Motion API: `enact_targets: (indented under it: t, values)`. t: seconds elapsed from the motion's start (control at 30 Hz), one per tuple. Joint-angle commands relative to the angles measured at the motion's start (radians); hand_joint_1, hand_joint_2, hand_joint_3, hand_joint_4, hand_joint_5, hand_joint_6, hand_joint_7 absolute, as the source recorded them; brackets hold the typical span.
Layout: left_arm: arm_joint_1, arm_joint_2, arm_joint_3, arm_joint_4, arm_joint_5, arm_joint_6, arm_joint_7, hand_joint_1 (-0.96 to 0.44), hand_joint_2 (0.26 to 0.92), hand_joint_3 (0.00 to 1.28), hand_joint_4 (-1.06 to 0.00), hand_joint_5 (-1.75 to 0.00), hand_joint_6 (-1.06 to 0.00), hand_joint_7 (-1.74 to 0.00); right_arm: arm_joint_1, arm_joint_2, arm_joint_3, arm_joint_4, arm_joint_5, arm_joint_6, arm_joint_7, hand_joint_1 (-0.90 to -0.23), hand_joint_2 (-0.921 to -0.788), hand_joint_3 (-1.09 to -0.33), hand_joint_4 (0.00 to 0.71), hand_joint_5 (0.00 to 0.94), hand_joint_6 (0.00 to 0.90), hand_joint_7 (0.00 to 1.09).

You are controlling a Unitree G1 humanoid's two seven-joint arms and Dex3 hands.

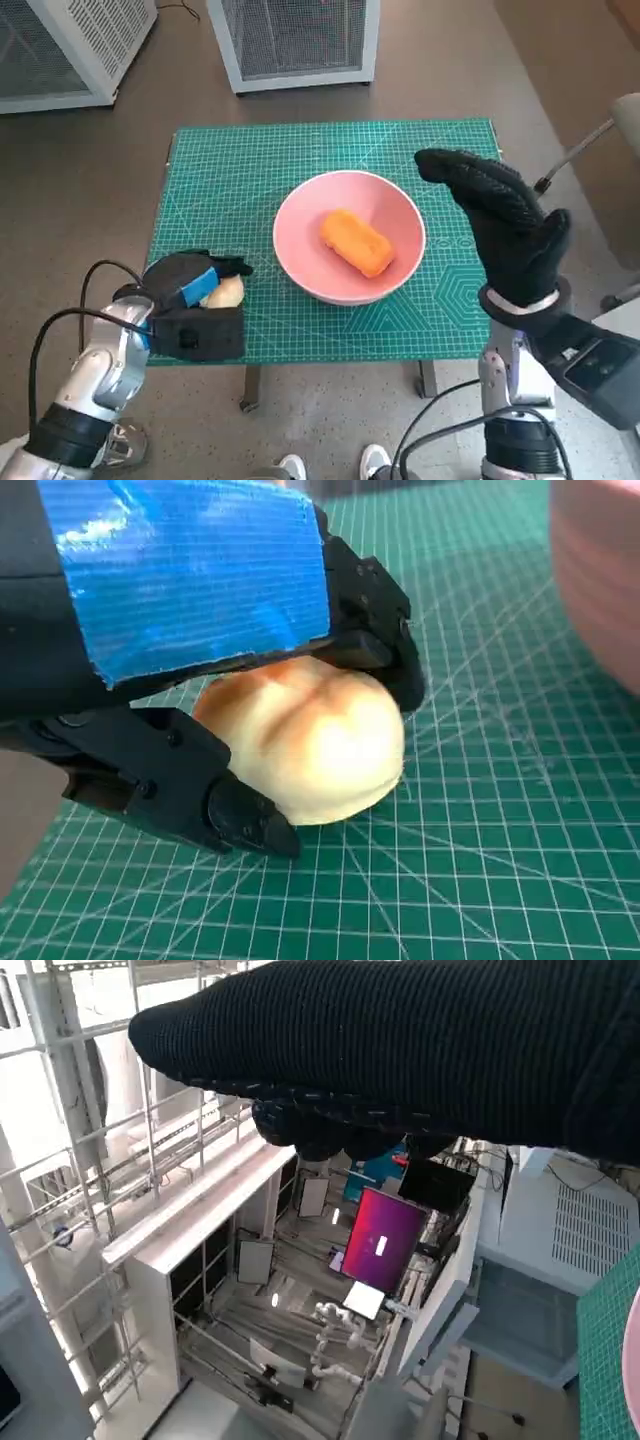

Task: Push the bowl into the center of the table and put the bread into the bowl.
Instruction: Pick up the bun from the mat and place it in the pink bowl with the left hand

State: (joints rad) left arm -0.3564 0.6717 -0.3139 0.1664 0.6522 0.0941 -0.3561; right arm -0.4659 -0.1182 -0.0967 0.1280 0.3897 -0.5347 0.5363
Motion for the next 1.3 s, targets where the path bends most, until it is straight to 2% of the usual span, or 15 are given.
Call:
enact_targets:
  t: [0.03, 0.4, 0.77, 1.03, 1.3]
  values:
    - [0.034, 0.023, 0.037, -0.058, -0.025, 0.003, -0.031, 0.0, 0.884, 0.12, -0.7, -1.14, -0.65, -1.15, 0.021, -0.004, 0.0, 0.006, -0.001, 0.006, 0.006, -0.416, -0.921, -0.443, 0.366, 0.0, 0.023, 0.69]
    - [0.048, 0.035, 0.153, -0.269, -0.092, 0.051, -0.107, 0.0, 0.893, 0.11, -0.71, -1.09, -0.63, -1.22, 0.016, -0.007, -0.003, 0.017, 0.002, 0.004, 0.011, -0.419, -0.921, -0.441, 0.366, 0.0, 0.024, 0.69]
    - [0.003, 0.006, 0.257, -0.446, -0.184, 0.067, -0.116, 0.0, 0.91, 0.04, -0.77, -1.04, -0.65, -1.18, 0.008, -0.006, -0.005, 0.028, 0.001, 0.003, 0.014, -0.426, -0.921, -0.439, 0.367, 0.0, 0.025, 0.69]
    - [-0.077, -0.037, 0.222, -0.481, -0.144, 0.008, -0.047, 0.0, 0.909, 0.03, -0.78, -1.05, -0.67, -1.15, 0.0, -0.007, -0.006, 0.042, 0.001, 0.0, 0.018, -0.409, -0.921, -0.443, 0.366, 0.0, 0.022, 0.69]
    - [-0.199, -0.107, 0.137, -0.39, -0.099, -0.116, 0.023, 0.0, 0.909, 0.03, -0.76, -1.11, -0.69, -1.09, -0.001, -0.004, -0.003, 0.046, -0.002, -0.003, 0.019, -0.403, -0.921, -0.446, 0.366, 0.0, 0.017, 0.68]
